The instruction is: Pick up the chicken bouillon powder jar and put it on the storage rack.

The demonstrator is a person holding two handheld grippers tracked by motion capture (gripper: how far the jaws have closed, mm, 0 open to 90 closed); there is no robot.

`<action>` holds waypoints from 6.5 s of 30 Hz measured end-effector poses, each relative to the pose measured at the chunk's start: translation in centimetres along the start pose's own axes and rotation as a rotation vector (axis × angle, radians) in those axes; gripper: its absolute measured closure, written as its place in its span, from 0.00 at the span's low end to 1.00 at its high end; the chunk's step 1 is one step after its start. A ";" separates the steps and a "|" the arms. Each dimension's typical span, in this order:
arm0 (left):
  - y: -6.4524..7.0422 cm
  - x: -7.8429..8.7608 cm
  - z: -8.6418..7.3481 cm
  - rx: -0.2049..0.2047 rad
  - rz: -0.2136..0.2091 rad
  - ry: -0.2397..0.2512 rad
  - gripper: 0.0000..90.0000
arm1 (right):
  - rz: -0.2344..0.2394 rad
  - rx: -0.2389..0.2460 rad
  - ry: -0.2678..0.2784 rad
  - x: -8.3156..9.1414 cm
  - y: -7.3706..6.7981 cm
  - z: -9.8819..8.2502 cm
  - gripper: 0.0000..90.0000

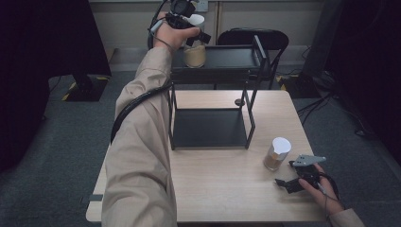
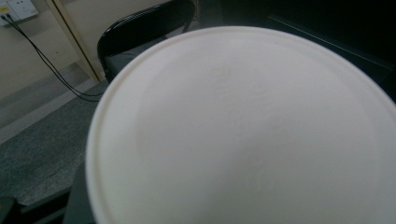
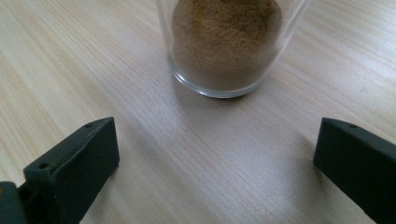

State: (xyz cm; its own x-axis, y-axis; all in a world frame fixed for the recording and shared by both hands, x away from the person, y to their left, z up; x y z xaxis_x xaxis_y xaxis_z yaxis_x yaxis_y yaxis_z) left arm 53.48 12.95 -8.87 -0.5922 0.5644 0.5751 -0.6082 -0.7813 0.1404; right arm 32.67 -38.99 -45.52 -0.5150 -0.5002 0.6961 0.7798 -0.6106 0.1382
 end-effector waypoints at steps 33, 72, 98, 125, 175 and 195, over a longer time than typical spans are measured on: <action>2.0 1.5 -5.7 0.079 0.033 0.099 0.00 | 0.000 0.000 -0.003 0.0 0.0 0.0 0.00; 2.0 0.8 -16.0 0.103 -0.132 0.150 0.01 | 0.000 0.002 -0.001 0.0 0.0 0.0 0.00; 1.4 -2.6 -22.7 0.143 -0.189 0.113 0.01 | -0.001 0.002 0.001 0.0 0.0 0.0 0.00; 1.0 -5.1 -30.1 0.160 -0.204 0.078 0.01 | -0.001 0.001 -0.001 0.0 0.0 0.0 0.00; 1.7 -6.8 -41.4 0.112 -0.161 -0.088 0.01 | -0.003 -0.001 -0.001 0.0 0.0 0.0 0.00; 3.2 -7.1 -41.5 -0.073 -0.071 -0.164 0.00 | -0.003 -0.001 -0.002 0.0 0.0 0.0 0.00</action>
State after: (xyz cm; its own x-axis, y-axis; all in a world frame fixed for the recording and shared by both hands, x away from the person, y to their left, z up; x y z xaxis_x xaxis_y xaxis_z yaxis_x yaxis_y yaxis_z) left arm 33.79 17.56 -45.95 -0.4555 0.5617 0.6906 -0.6857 -0.7161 0.1301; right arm 32.63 -38.96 -45.52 -0.5165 -0.4972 0.6971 0.7780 -0.6125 0.1396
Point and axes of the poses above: each handheld gripper's, and its own axes: x roughly backward along the jaws, z roughly out of its top, y roughly to its right, the point moved 6 cm from there along -x, roughly forward along the jaws, and after that the axes turned 10 degrees about x, right-handed, at the moved point
